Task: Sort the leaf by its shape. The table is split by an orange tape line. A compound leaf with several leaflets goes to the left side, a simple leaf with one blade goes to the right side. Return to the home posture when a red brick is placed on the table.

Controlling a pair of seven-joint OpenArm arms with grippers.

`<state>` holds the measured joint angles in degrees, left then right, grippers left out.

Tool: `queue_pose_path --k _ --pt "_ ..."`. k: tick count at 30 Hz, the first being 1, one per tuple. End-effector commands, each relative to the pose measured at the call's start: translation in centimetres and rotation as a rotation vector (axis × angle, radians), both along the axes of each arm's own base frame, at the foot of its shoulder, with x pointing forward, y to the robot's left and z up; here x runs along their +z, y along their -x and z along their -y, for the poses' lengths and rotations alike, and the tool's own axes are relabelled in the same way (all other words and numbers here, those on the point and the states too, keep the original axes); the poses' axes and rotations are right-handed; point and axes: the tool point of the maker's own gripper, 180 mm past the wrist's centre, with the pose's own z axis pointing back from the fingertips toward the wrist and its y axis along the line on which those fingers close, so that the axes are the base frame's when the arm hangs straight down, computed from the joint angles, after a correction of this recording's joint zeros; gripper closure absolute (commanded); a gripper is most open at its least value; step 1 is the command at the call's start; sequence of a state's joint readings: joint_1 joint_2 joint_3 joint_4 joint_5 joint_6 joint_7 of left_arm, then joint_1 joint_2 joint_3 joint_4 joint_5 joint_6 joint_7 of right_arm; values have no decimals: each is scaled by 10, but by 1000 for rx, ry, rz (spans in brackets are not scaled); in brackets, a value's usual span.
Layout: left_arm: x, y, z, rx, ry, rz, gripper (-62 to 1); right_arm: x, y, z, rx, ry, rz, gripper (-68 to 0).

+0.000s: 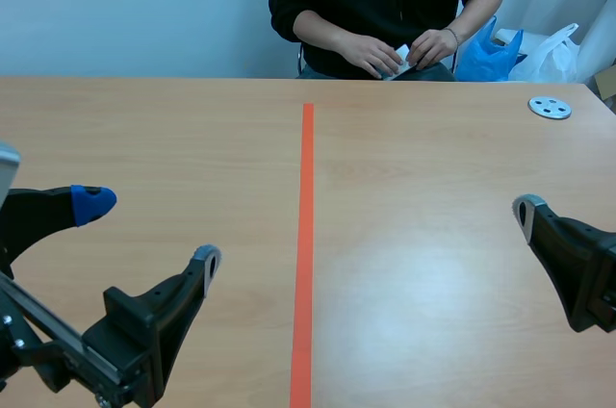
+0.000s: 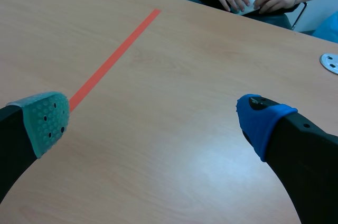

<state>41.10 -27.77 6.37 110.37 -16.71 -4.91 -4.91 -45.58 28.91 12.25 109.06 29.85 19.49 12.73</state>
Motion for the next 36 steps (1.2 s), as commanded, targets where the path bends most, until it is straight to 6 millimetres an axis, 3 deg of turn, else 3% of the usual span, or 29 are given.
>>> queue_pose_path --k 1,36 --pt "15 -3 1 19 43 60 -623 6 -3 -1 4 -5 23 -679" --pt "14 -3 2 20 26 66 -623 6 -3 -1 4 -6 23 -679"
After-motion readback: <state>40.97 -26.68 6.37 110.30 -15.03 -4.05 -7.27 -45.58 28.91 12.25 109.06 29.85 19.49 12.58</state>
